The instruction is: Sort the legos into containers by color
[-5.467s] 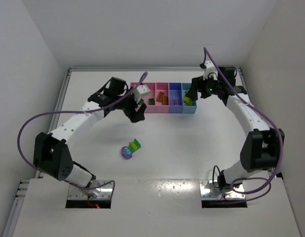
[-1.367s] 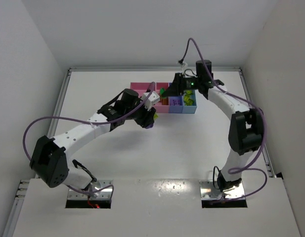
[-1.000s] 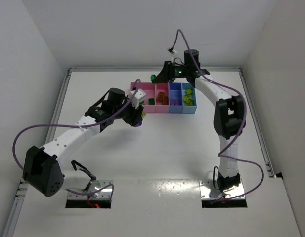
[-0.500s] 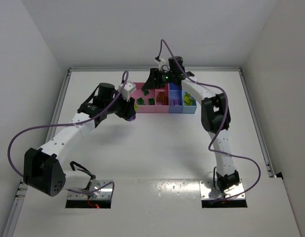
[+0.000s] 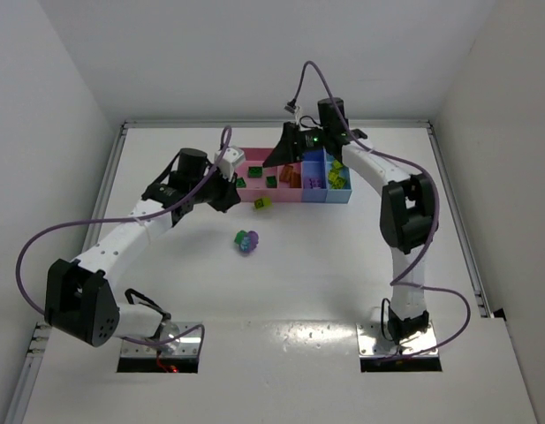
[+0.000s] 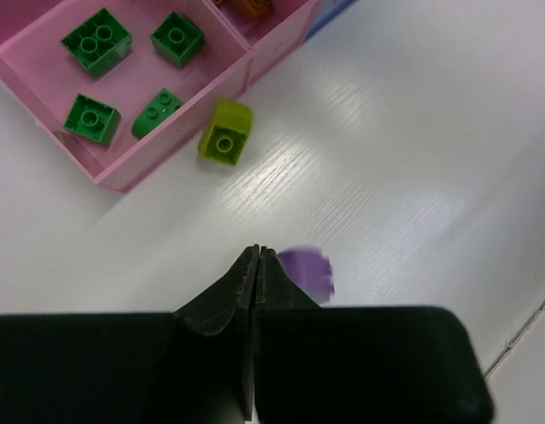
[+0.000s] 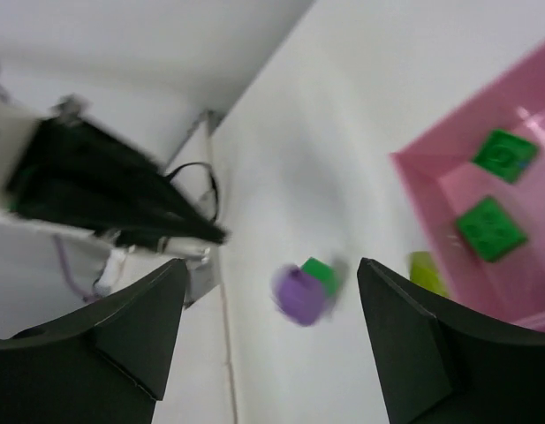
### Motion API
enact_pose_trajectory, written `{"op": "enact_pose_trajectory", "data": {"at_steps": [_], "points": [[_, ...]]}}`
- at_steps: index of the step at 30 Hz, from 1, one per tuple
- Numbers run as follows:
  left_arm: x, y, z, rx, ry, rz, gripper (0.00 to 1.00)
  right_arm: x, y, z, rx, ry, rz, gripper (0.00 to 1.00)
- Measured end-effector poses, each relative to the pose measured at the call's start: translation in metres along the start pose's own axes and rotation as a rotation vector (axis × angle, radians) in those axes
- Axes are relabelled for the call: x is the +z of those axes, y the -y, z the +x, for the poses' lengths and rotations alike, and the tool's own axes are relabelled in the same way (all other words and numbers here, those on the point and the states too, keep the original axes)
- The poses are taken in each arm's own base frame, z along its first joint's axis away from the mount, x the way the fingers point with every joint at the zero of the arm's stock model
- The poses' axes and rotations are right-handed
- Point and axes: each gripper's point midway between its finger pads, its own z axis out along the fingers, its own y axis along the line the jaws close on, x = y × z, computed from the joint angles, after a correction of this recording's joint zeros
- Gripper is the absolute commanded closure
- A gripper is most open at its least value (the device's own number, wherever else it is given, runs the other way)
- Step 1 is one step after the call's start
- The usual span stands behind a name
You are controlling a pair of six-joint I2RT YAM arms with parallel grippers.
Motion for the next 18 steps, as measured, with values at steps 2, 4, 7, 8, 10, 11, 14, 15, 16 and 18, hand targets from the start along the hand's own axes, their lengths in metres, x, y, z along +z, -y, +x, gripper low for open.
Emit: {"op": "enact_pose_trajectory", "data": {"at_steps": [2,4,7,8,10,11,14,15,16,18], "points": [[0.003,0.000,0.002,-0.001,-0.006,0.003,0.93,-0.005,-0.025,0.002,-0.022,-0.011,-0.056,0.23],[0.005,0.001,0.003,0.000,-0.011,0.005,0.93,-0.008,-0.047,0.009,-0.035,-0.029,-0.099,0.23],[0.006,0.002,0.003,0.002,-0.014,0.006,0.86,-0.009,-0.065,0.022,-0.047,-0.051,-0.127,0.23],[0.006,0.001,0.003,0.001,-0.013,0.002,0.82,-0.008,-0.067,0.029,-0.045,-0.062,-0.123,0.23],[0.007,-0.001,0.005,0.001,-0.021,-0.009,0.69,-0.010,-0.062,0.040,-0.055,-0.079,-0.092,0.23],[0.008,-0.002,0.007,-0.001,-0.030,-0.011,0.65,-0.013,-0.056,0.044,-0.071,-0.086,-0.066,0.23],[0.014,-0.004,0.022,-0.018,-0.087,-0.015,0.51,-0.024,-0.037,0.062,-0.140,-0.136,0.054,0.23],[0.015,-0.005,0.028,-0.027,-0.109,-0.015,0.48,-0.029,-0.031,0.068,-0.181,-0.158,0.097,0.23],[0.016,-0.005,0.032,-0.033,-0.125,-0.019,0.43,-0.035,-0.025,0.076,-0.219,-0.187,0.141,0.23],[0.015,-0.006,0.036,-0.039,-0.141,-0.027,0.41,-0.047,-0.023,0.092,-0.276,-0.234,0.201,0.24]]}}
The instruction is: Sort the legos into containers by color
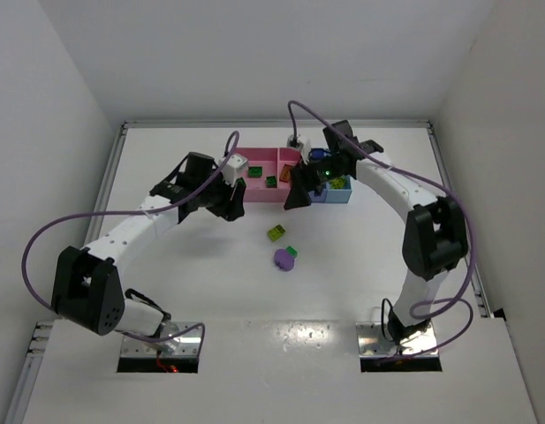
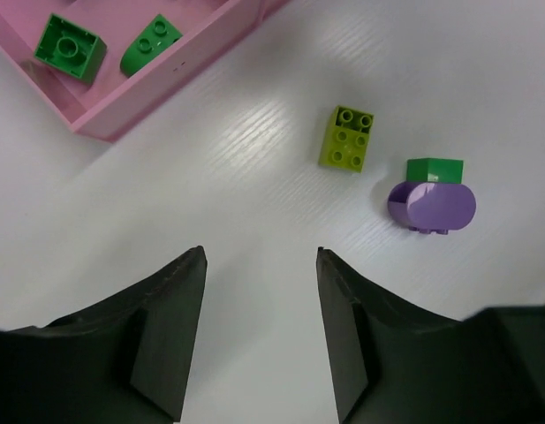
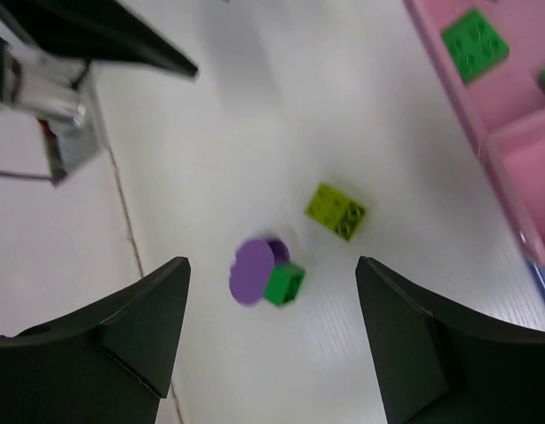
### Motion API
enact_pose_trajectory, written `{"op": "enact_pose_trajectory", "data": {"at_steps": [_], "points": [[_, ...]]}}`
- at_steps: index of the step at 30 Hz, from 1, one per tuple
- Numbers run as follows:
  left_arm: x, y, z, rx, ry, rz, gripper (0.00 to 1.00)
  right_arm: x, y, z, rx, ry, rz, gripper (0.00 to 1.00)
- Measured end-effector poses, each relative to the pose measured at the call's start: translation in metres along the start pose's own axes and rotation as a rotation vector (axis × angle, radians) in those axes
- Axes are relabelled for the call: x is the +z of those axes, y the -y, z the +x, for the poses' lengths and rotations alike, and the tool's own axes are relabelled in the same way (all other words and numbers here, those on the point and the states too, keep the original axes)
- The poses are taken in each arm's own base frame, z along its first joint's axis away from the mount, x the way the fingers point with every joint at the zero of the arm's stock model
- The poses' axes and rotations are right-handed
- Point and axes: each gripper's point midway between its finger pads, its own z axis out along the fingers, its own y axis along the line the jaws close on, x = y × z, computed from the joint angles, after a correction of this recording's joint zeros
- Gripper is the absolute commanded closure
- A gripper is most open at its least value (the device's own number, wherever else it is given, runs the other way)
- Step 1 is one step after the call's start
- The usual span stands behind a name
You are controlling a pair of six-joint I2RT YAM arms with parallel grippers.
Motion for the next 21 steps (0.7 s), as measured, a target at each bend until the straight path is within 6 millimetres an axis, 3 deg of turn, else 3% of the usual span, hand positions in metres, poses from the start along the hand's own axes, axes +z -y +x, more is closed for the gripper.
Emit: {"op": "enact_pose_trajectory", "data": {"at_steps": [3,5,12,16,21], "points": [[-0.001,-0.006,0.001,-0.011,-0.005,-0.028,0.39,-0.007,0.000,0.020,-0.058,-0.067,0.061,0.24],[-0.002,-0.010,0.001,-0.028,-0.003,-0.048,0.33,-0.008,0.003,0.027,-0.098,-0.099,0.083,0.24],[-0.026,-0.048,-0.012,-0.145,0.085,-0.112,0.24,0.012,-0.006,0.067,-0.303,-0.231,0.027,0.24],[-0.041,-0.060,-0.018,-0.207,0.130,-0.063,0.23,0.023,-0.009,0.074,-0.455,-0.271,-0.038,0.24],[-0.055,-0.068,-0.025,-0.247,0.170,-0.013,0.23,0.045,0.005,0.079,-0.615,-0.312,-0.103,0.24]]}}
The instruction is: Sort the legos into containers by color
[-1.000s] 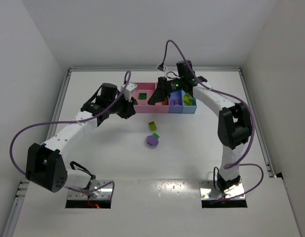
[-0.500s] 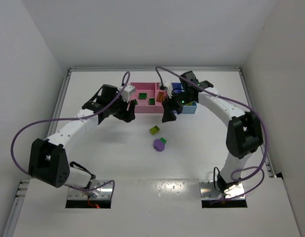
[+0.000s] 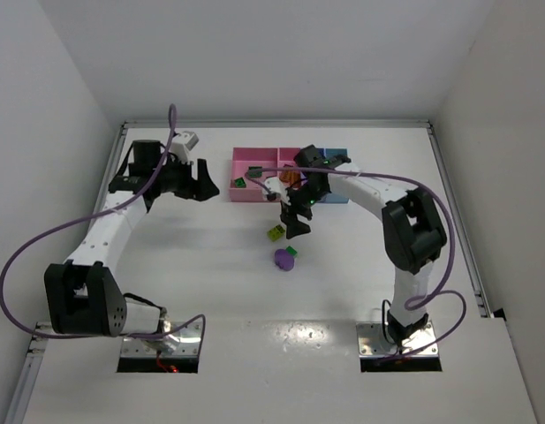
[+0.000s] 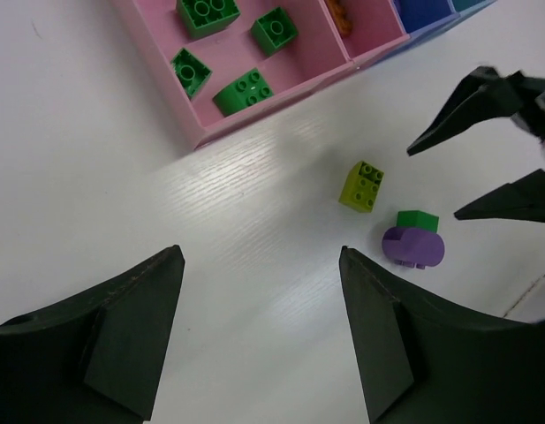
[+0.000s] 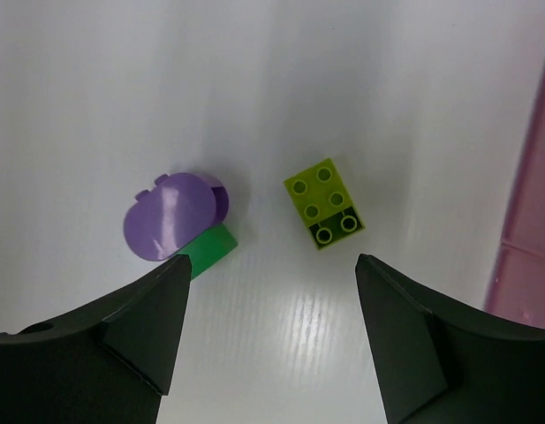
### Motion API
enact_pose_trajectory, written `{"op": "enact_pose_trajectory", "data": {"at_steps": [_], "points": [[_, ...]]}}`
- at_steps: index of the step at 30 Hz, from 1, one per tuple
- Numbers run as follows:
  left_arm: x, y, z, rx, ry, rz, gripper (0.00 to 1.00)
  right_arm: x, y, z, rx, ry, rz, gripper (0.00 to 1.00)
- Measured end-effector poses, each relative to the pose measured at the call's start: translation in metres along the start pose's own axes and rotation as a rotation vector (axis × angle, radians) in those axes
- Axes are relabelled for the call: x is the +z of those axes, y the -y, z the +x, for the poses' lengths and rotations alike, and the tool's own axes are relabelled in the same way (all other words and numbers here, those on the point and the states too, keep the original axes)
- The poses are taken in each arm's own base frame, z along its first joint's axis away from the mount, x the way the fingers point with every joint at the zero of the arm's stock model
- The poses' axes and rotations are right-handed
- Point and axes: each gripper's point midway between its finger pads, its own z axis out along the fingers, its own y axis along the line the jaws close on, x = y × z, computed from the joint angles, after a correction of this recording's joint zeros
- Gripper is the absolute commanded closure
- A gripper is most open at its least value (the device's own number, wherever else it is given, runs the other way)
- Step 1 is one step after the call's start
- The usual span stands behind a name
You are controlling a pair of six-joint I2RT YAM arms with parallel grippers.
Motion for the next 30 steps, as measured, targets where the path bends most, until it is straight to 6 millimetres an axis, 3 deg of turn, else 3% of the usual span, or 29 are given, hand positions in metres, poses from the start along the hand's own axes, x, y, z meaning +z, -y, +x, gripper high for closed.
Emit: {"op": "enact_pose_trajectory", "data": {"at_steps": [8,14,17,18,27,29,30], "points": [[-0.011,-0.014,0.000,-0.060,0.004,0.004,0.23,0.037,0.007,0.017,-0.190,-0.071,-0.073,0.24],[-0.015,-0.020,0.002,-0.081,0.003,-0.006,0.23,0.050,0.015,0.022,-0.264,-0.104,-0.074,0.24],[-0.014,-0.021,0.003,-0.087,-0.002,-0.005,0.23,0.056,0.020,0.026,-0.287,-0.121,-0.063,0.30],[-0.014,-0.022,0.003,-0.088,-0.003,-0.004,0.23,0.057,0.021,0.027,-0.292,-0.126,-0.062,0.37],[-0.007,-0.025,0.010,-0.108,-0.030,0.001,0.23,0.066,0.034,0.034,-0.335,-0.162,-0.025,0.54],[-0.005,-0.027,0.012,-0.114,-0.037,0.001,0.23,0.068,0.036,0.036,-0.342,-0.169,-0.015,0.61],[-0.004,-0.027,0.013,-0.116,-0.041,0.002,0.23,0.068,0.035,0.038,-0.342,-0.173,-0.015,0.70]]}}
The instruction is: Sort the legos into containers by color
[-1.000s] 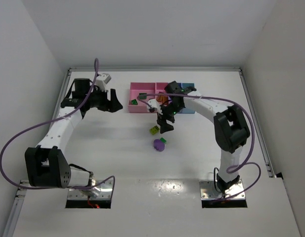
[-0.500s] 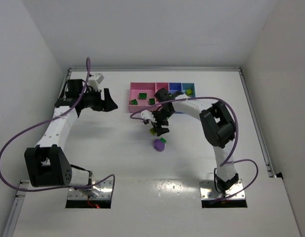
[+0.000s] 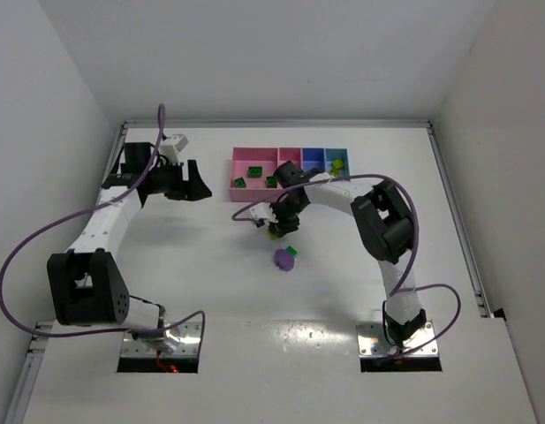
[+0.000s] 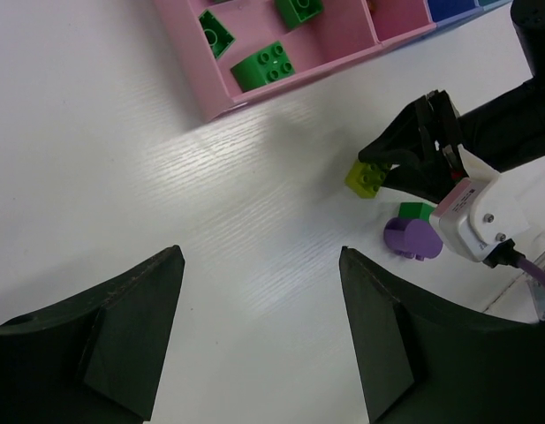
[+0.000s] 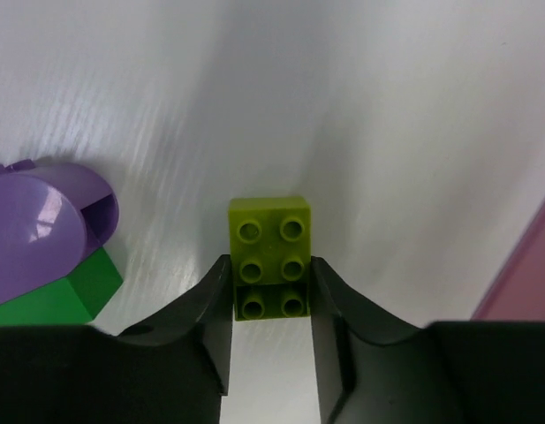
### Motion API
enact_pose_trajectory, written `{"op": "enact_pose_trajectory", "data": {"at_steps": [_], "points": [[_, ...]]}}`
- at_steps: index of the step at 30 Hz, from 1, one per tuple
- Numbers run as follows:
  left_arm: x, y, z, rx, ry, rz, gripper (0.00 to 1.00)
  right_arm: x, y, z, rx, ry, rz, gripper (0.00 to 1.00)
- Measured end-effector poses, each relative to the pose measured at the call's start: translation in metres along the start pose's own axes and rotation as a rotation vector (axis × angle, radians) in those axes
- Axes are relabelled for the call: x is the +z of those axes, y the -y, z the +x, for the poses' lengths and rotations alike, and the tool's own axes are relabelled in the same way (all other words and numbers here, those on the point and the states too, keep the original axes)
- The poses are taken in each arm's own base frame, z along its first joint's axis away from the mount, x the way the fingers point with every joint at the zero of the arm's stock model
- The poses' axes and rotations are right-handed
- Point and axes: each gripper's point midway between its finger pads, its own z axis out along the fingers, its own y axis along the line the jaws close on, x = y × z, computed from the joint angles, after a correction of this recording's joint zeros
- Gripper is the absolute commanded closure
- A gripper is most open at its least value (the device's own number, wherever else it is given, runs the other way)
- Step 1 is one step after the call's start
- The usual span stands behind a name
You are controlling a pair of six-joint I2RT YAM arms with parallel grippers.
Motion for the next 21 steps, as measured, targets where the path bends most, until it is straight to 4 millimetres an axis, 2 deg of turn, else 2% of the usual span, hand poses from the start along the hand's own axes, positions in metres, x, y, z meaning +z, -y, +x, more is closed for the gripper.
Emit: {"op": "enact_pose_trajectory", "data": {"at_steps": [4,8,10,13,18,20,21], "points": [[0.003,-0.002,0.003,-0.006,-0.011,0.005,0.23,0.001,0.001,0.001,-0.006,-0.003,0.008,0.86],[0.007,-0.002,0.002,-0.012,-0.019,0.017,0.23,-0.004,-0.002,0.003,0.019,-0.004,0.001,0.90],[0.009,-0.002,0.000,-0.014,-0.021,0.024,0.23,-0.013,-0.005,0.001,0.066,0.009,0.002,0.90],[0.011,-0.002,-0.001,-0.013,-0.020,0.039,0.23,-0.052,0.005,-0.006,0.208,0.066,0.074,0.90],[0.017,0.005,-0.005,0.013,-0.017,0.055,0.24,-0.162,0.057,-0.011,0.405,0.173,0.389,0.89],[0.022,0.013,-0.007,0.036,-0.023,0.062,0.24,-0.202,0.073,-0.003,0.488,0.203,0.503,0.89],[0.025,0.016,-0.009,0.048,-0.023,0.066,0.24,-0.215,0.079,0.002,0.521,0.214,0.544,0.89]]}}
